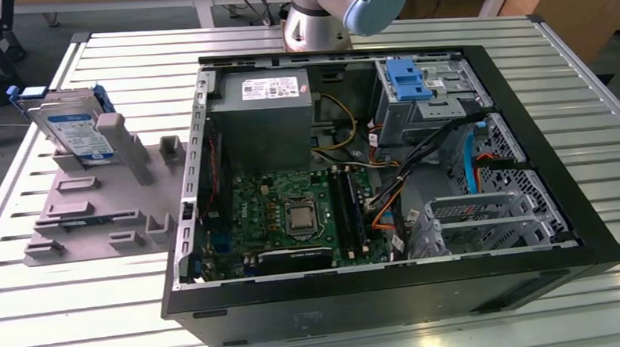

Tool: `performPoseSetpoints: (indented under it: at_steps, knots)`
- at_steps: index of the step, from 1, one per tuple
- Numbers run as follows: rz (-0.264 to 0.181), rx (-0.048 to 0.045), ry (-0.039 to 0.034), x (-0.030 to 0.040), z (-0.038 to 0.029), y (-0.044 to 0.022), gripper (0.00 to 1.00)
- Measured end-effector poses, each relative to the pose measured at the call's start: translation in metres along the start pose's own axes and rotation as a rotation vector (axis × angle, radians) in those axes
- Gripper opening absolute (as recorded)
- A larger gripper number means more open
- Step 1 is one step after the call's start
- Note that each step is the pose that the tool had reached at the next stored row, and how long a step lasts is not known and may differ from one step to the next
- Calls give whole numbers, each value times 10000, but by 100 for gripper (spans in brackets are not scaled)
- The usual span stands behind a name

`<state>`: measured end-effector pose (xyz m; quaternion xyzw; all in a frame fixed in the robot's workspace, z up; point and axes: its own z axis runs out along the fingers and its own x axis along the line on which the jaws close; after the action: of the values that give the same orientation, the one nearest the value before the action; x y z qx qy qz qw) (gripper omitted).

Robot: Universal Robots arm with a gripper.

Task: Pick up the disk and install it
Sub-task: 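Pick up the disk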

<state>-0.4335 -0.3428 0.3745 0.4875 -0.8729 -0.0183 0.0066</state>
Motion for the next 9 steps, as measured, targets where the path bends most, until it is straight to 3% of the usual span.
performPoseSetpoints:
  at_steps: [9]
  knots:
    - [-856,-5,33,0,2,0,11]
